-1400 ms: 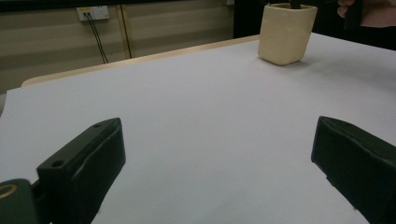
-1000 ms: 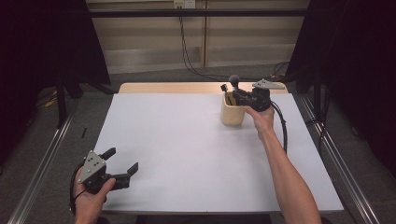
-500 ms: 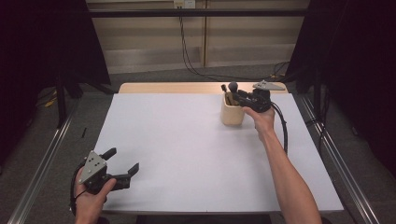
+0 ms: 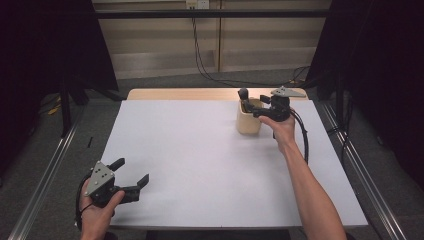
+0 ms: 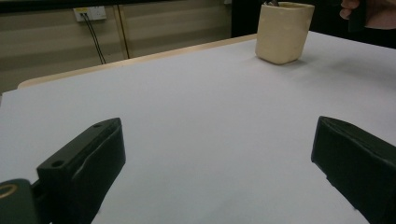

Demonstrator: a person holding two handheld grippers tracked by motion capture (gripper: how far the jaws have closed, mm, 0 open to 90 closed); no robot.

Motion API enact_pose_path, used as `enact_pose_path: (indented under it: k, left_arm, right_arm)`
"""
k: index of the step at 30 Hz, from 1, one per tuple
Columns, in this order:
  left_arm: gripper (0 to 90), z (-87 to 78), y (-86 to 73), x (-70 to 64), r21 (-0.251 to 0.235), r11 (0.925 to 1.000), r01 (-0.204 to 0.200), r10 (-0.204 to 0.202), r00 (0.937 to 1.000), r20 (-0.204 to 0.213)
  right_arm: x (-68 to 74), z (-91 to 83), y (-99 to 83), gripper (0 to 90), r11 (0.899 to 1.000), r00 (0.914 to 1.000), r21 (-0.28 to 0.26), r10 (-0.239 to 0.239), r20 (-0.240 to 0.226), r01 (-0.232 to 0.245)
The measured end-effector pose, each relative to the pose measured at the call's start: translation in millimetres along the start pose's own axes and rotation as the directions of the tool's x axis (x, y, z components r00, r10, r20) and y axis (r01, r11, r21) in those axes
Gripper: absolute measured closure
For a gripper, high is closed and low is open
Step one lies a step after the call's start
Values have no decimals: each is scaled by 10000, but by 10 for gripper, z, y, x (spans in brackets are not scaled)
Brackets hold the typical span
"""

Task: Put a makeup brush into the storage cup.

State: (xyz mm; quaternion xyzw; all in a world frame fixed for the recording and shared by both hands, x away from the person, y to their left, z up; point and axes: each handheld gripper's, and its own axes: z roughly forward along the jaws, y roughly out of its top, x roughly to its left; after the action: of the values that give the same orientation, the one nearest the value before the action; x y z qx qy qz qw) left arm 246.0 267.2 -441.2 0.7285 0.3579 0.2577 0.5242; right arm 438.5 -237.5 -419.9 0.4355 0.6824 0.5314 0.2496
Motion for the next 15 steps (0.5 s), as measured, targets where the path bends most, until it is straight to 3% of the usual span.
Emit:
enact_pose_path:
  k: [6,10,15]
  left_arm:
    - [29,0,-1,12,45,10000,41,-41,9999,-103]
    - [29,-4,-2,16,44,10000,75,-75,9999,-138]
    - [29,3,-2,14,58,10000,60,-60,9999,-131]
  right_arm:
    - [17,-40,-22,77,10000,10000,62,5,-2,-5]
    - [28,-81,-27,19,10000,9998,31,-2,-184,3]
    - [56,-127,-30,15,9998,9996,198,28,-279,-22]
